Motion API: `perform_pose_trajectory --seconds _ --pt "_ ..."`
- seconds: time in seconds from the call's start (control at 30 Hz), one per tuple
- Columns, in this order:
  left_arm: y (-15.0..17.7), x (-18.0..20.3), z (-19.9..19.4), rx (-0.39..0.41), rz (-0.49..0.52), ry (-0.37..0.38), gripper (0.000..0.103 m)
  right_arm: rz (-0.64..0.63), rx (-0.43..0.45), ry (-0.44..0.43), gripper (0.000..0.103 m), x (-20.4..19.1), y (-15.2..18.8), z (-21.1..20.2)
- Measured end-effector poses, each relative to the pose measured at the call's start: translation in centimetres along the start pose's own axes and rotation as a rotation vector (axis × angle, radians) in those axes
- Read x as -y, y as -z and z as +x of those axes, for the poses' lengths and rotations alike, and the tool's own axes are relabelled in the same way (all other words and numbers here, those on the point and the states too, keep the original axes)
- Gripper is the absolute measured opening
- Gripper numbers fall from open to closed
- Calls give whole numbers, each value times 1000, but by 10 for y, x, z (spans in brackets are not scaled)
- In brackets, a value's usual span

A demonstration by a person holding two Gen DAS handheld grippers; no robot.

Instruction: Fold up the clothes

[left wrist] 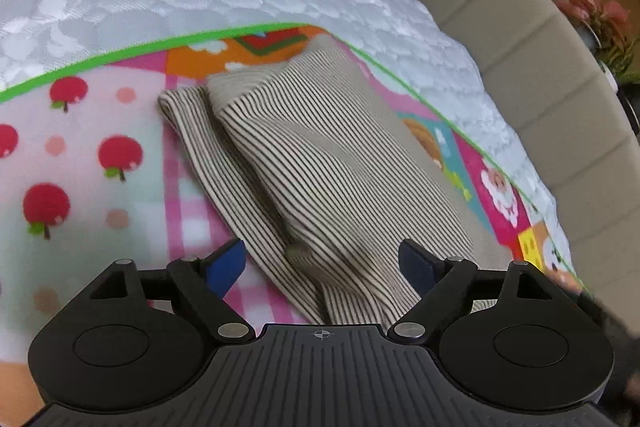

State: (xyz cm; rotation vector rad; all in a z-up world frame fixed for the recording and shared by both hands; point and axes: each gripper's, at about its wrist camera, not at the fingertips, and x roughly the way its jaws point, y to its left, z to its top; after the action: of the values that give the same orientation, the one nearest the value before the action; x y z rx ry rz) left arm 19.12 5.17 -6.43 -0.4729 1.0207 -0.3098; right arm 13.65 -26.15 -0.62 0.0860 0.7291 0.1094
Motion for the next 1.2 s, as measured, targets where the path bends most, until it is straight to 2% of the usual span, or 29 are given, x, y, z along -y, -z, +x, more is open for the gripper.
perform_pose_trajectory --seconds 0.03,0.23,0.33,0.47,0.6,0.7,0.9,1.0,1.03,1.1,1.2 --pt "1 4 2 -10 2 3 88 2 -15 12 62 5 -7 8" --pt "12 29 6 -58 74 33 86 -26 -100 85 62 30 -36 65" --pt "14 31 14 -96 78 46 85 -58 -165 123 62 33 -33 98" --pt "13 23 29 -141 55 48 83 -124 -226 117 62 30 -17 122" --pt "4 19 41 -147 52 72 83 -136 -231 86 62 28 -12 114" --pt "-13 19 49 -97 82 89 83 -196 -259 50 61 15 2 97" --pt "-42 -9 60 -21 49 131 84 -315 -347 -110 61 -32 48 43" --pt "-50 -18 58 22 26 126 84 -305 -290 -104 65 -41 60 25" --pt "-51 -19 55 32 22 118 84 -297 -266 -97 70 -44 64 19" --pt "-51 -17 46 51 21 98 88 -219 -193 -72 76 -37 61 11" --pt "-48 -11 26 72 53 83 92 -100 -63 -40 76 -22 42 -1"
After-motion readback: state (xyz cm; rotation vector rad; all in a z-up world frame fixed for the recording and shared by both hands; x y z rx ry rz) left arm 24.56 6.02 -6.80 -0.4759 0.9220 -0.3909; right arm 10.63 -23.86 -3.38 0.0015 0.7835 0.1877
